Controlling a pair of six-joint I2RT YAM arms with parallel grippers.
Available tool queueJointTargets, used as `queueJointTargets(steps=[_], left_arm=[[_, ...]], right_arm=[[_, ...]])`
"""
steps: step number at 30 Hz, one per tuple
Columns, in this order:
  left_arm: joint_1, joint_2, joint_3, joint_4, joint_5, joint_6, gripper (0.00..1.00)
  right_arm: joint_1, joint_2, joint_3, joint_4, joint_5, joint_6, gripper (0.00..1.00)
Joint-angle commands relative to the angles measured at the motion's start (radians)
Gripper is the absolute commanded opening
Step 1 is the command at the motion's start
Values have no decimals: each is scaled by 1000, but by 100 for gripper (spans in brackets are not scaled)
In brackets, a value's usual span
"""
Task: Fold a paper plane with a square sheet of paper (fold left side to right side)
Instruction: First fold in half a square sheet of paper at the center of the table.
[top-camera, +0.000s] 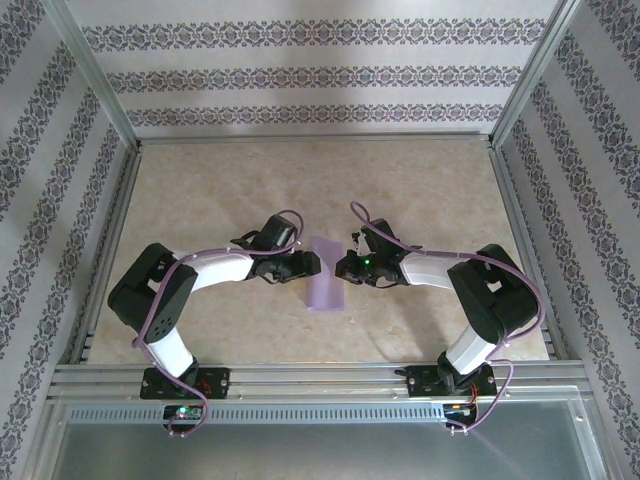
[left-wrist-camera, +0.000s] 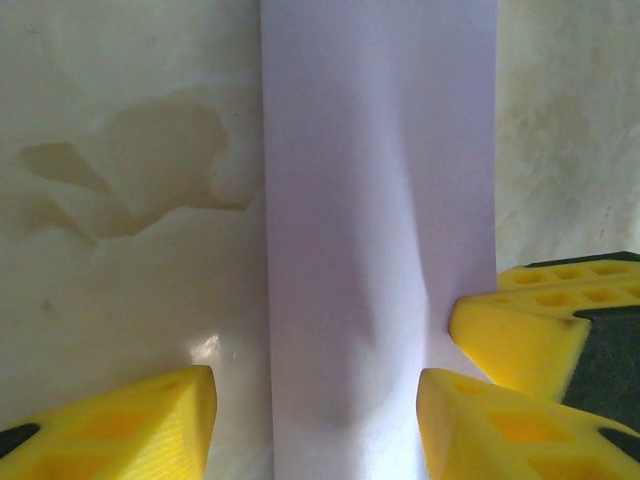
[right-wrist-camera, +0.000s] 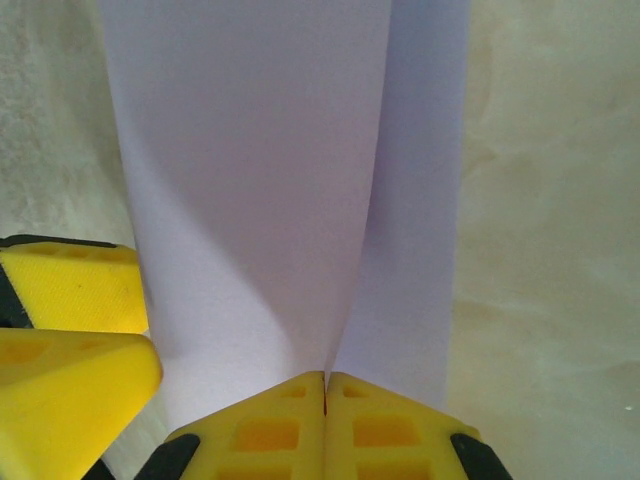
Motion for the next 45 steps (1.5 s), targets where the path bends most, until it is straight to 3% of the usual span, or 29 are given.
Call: queueJointTargets(steps=[1,9,13,18,31,45], left_arm=[[-17,19,33,2,4,-3,54],[-30,58,66,-71,-25,7,48],[-48,82,112,-165,-74,31,47],[-64,116,180,-299,-148,63,47],[-72,144,196,-311,-159,49,46],[-74,144,200,-341,-173,58,46]], right_arm=[[6,-24,17,-15,18,-19,0],[6,-27,15,-22,27,-22,0],[6,-33,16,-28,34,-22,5],[6,-60,18,-57,60,-30,19],[-26,-178,73,-321,202,-166,43],[-97,-303,46,-426,261,-232,69]])
